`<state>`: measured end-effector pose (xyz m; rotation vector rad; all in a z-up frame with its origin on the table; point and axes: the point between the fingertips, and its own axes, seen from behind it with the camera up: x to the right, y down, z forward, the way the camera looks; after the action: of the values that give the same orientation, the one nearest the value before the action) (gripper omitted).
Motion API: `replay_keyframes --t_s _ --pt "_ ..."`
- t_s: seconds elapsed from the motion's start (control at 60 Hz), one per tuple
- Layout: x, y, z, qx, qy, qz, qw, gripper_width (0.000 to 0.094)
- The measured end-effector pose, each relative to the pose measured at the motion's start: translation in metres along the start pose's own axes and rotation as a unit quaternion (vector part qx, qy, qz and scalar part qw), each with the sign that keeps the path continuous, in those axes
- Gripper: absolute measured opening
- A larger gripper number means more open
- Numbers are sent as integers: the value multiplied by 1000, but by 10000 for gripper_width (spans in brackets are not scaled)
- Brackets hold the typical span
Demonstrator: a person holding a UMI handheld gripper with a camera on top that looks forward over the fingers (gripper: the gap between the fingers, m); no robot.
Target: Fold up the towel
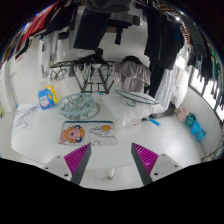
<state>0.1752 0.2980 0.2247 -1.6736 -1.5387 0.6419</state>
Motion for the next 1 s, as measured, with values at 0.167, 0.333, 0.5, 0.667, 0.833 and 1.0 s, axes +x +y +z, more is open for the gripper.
replay_keyframes --t_s 0.167,0.333,0.5,0.667,0.833,1.0 --pt "-65 -11 0 7 -46 -13 999 851" --pt "-142 -18 11 9 -96 -32 995 849" --pt "-207 -24 26 19 -123 -56 991 849" --pt "-258 -21 59 23 -135 -59 989 853" --pt "-297 -17 117 30 -137 -51 989 851" --pt "-317 -4 195 24 -126 -46 991 849"
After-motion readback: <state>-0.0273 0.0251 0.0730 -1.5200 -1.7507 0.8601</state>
